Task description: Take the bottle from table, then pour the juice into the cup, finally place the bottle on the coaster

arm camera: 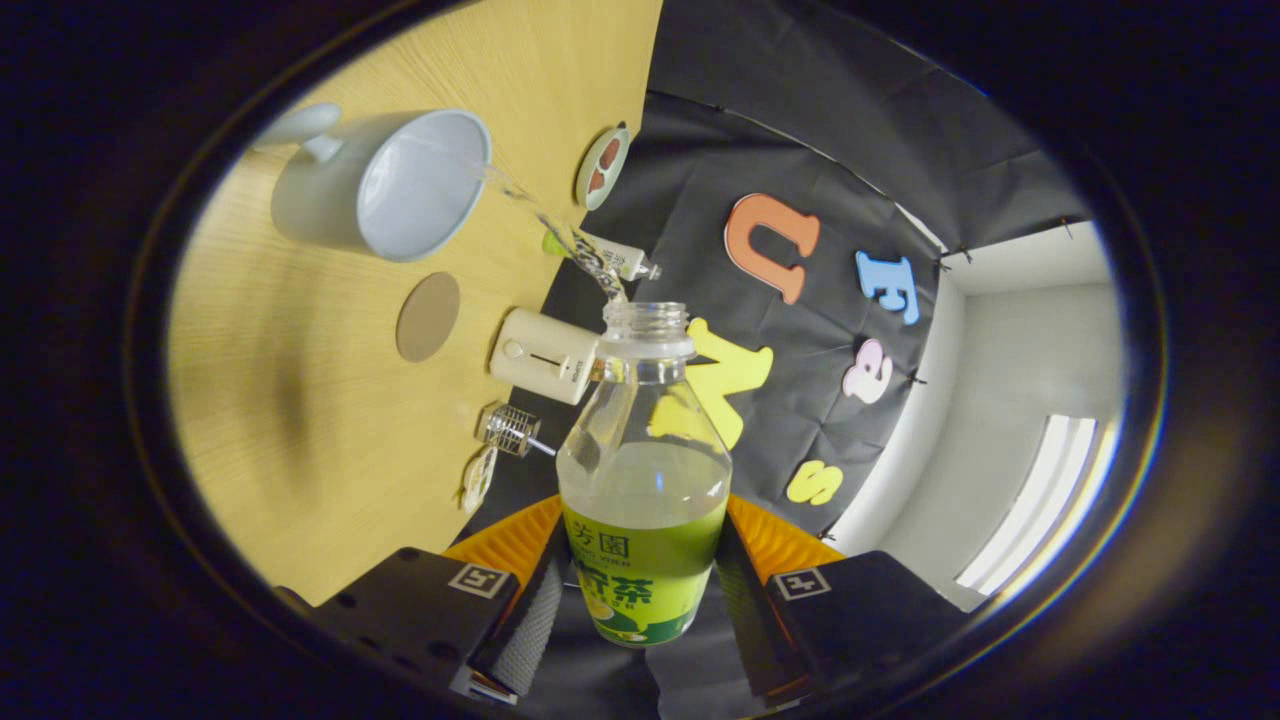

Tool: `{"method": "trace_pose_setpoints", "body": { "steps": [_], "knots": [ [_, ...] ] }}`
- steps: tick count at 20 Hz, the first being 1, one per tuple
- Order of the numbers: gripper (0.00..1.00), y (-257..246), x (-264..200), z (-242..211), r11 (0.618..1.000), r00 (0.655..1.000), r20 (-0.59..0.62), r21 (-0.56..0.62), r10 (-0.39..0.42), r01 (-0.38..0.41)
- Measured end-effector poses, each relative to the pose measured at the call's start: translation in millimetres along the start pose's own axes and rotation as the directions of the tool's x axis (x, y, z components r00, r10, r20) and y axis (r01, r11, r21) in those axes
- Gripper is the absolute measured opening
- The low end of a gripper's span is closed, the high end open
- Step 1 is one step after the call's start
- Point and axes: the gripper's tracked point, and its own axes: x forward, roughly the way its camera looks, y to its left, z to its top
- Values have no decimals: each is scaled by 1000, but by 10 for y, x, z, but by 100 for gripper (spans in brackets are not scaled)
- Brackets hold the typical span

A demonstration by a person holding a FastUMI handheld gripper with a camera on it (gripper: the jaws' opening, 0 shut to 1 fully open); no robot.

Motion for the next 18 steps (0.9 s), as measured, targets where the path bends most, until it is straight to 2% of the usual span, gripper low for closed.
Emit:
{"method": "trace_pose_setpoints", "body": {
  "steps": [18],
  "knots": [
    [80,-93,48,-23,998,999,-10,-46,-32,32]
  ]
}}
